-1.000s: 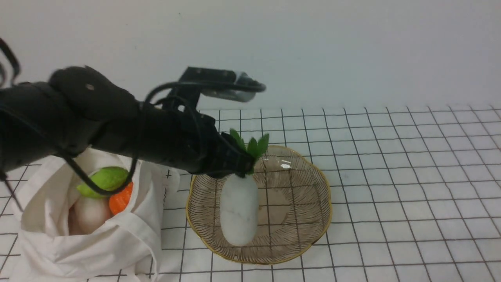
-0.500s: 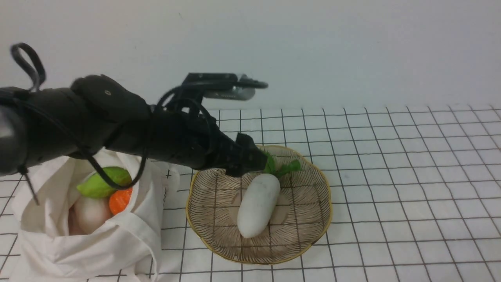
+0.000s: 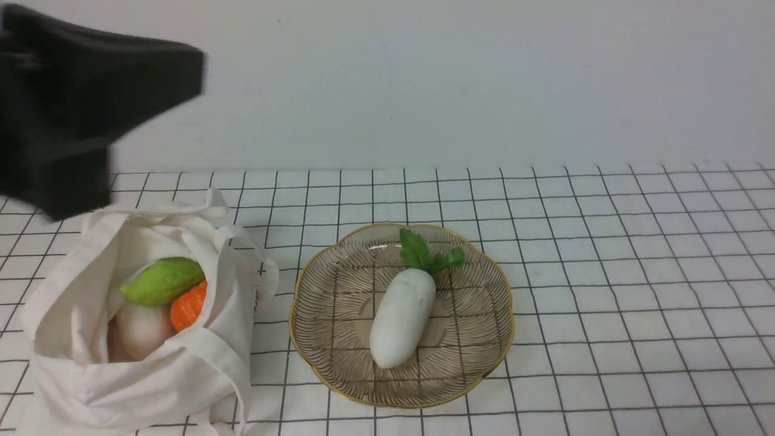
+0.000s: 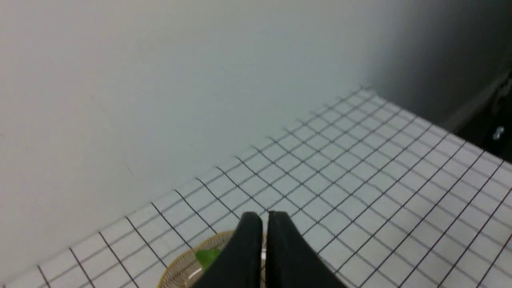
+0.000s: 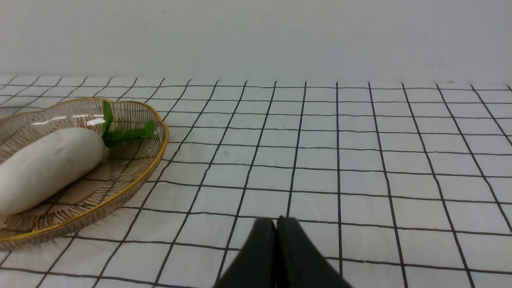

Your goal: Take vegetables from bag on white checkered tablecloth place on plate.

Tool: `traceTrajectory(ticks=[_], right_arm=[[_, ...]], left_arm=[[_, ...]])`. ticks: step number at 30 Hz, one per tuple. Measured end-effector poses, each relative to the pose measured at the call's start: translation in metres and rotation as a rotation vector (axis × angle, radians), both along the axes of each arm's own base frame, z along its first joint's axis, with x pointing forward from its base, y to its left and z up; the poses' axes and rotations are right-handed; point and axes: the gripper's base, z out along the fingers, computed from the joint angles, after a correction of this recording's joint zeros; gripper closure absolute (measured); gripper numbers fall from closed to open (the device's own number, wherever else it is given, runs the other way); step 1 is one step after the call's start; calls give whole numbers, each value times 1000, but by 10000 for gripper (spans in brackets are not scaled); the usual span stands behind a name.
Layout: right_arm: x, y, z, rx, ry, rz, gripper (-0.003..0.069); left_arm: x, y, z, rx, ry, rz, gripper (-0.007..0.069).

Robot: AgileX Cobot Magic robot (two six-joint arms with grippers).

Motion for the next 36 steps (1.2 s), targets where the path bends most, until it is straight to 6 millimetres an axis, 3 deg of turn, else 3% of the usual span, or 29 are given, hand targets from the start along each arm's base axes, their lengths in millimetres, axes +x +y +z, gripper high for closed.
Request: traceTrajectory(ticks=[3,7,8,11,14,22,36], right_arm=[[0,0,0,0,0,0,673],[0,0,0,0,0,0,673],[0,0,0,0,0,0,673],[0,0,0,-1,0,0,673],[0,0,0,-1,0,0,673],[0,0,0,0,0,0,673],[0,0,0,-1,0,0,673]], left_arm=[[-49,23,-6,-72,-82,74,632],[-76,38,-30,-151,-124,149,632],[-88,45,-44,-209,-146,179,632],[-100,52,-72,-294,-156,210,632],[-103,54,-102,-344,-124,219,632],[-100,50,-139,-376,-18,203,632],[-92,56,-154,-91,-116,295,632]])
